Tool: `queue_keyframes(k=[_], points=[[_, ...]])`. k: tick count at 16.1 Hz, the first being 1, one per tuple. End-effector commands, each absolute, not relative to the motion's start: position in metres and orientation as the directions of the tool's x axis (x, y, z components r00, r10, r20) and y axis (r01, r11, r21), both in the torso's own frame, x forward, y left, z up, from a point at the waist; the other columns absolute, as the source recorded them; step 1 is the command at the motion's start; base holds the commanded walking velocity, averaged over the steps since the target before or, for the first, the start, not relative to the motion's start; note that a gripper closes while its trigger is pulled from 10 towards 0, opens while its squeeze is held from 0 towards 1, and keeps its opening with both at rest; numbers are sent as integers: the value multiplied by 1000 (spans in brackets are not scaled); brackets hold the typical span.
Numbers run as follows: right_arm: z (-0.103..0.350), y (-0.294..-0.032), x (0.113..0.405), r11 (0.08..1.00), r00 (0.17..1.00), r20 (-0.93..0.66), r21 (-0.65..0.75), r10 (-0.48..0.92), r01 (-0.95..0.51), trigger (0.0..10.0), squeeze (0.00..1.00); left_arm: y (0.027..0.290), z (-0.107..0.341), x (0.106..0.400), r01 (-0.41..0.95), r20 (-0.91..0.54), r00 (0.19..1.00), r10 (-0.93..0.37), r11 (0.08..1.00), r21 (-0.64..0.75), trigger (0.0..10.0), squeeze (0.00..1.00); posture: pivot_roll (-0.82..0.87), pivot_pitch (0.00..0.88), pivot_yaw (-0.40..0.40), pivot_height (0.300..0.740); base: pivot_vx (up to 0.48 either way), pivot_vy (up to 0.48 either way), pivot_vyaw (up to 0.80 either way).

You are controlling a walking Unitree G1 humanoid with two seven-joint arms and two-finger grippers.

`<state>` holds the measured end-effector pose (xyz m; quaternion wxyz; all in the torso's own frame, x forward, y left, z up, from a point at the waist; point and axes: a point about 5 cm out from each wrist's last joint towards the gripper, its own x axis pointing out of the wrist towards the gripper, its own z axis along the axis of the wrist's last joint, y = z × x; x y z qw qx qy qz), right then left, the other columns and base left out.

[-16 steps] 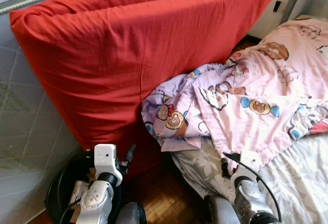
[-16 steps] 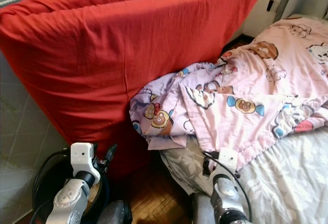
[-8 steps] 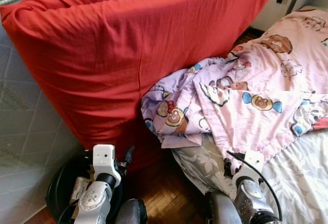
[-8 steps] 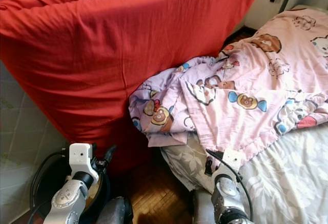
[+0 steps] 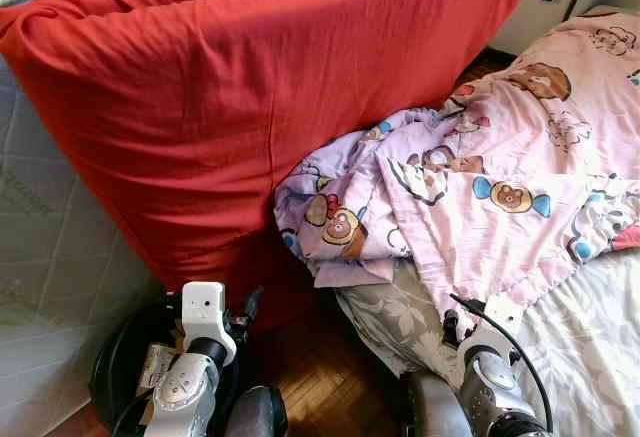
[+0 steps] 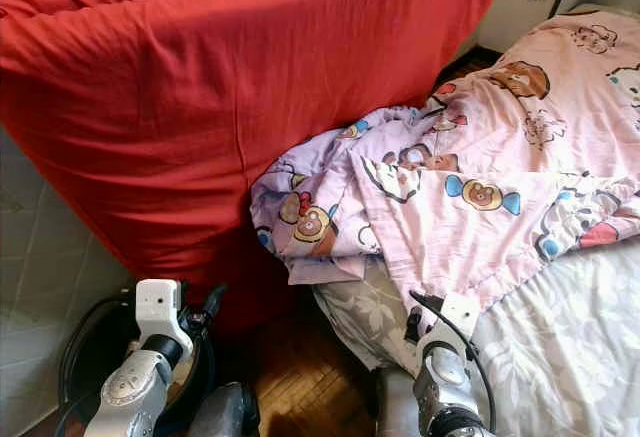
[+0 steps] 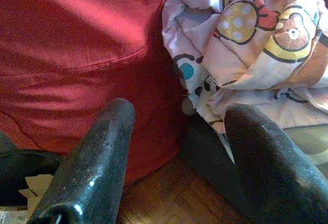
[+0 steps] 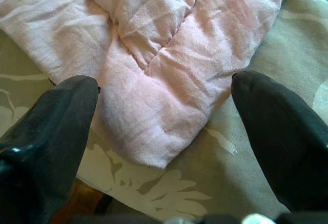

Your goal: Clean up the room

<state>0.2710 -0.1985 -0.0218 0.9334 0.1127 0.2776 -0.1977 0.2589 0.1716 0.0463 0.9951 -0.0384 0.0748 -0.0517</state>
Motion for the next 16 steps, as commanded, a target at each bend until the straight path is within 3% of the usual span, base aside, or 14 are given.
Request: queue_keyframes(k=[1, 16], points=[[-28, -196, 264, 880, 748, -587, 121, -309, 458, 10000, 0, 174, 47, 258, 99, -149, 983, -108, 993, -71, 10000, 0, 41, 127, 91, 615, 0, 0, 0], [-34, -191, 259, 838, 723, -635, 211, -274, 502, 10000, 0, 180, 49, 251, 103, -157, 982, -109, 994, -44, 10000, 0, 77, 158, 116, 615, 0, 0, 0]])
